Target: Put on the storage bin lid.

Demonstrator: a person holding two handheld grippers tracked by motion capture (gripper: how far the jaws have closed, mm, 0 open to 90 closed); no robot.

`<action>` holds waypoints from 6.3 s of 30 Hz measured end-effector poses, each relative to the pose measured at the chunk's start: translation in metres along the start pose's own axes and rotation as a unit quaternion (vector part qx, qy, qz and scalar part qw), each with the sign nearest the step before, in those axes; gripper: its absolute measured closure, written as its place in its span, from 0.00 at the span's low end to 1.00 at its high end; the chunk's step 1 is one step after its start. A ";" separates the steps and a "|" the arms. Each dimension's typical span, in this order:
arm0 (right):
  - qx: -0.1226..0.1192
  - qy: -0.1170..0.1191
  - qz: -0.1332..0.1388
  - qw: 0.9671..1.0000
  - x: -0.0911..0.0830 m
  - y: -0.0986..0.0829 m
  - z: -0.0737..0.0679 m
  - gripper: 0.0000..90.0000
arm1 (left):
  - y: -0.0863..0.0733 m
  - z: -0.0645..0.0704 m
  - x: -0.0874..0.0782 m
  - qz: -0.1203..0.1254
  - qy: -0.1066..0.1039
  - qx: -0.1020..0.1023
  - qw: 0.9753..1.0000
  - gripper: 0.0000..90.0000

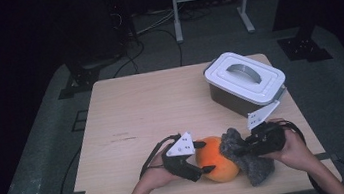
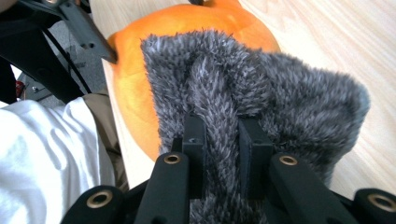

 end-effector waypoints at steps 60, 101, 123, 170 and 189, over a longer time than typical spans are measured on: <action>-0.068 -0.022 0.015 0.997 -0.006 0.044 -0.035 0.84 | 0.009 0.012 0.004 -0.036 -0.005 0.046 0.998 0.21; -0.011 0.012 0.011 1.000 0.028 -0.004 -0.013 0.82 | -0.030 -0.005 0.002 -0.037 -0.007 0.007 0.999 0.22; 0.013 0.035 0.043 0.998 0.042 -0.013 -0.006 0.82 | -0.055 -0.006 -0.007 -0.035 -0.001 -0.012 0.999 0.27; 0.059 0.060 0.025 0.996 0.052 -0.012 0.029 0.83 | -0.048 -0.015 -0.003 -0.024 0.035 -0.032 0.999 0.37; 0.024 0.064 0.049 0.996 0.041 0.017 0.018 0.83 | -0.052 -0.012 -0.005 -0.014 0.015 -0.028 0.999 0.36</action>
Point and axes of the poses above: each handheld gripper's, and its own axes: x roughly forward along the jaws, y roughly out of its top, z roughly to its right, the point moved 1 cm from there along x, roughly forward along the jaws, and after that the axes turned 14 degrees about -z, right-handed, at the moved point
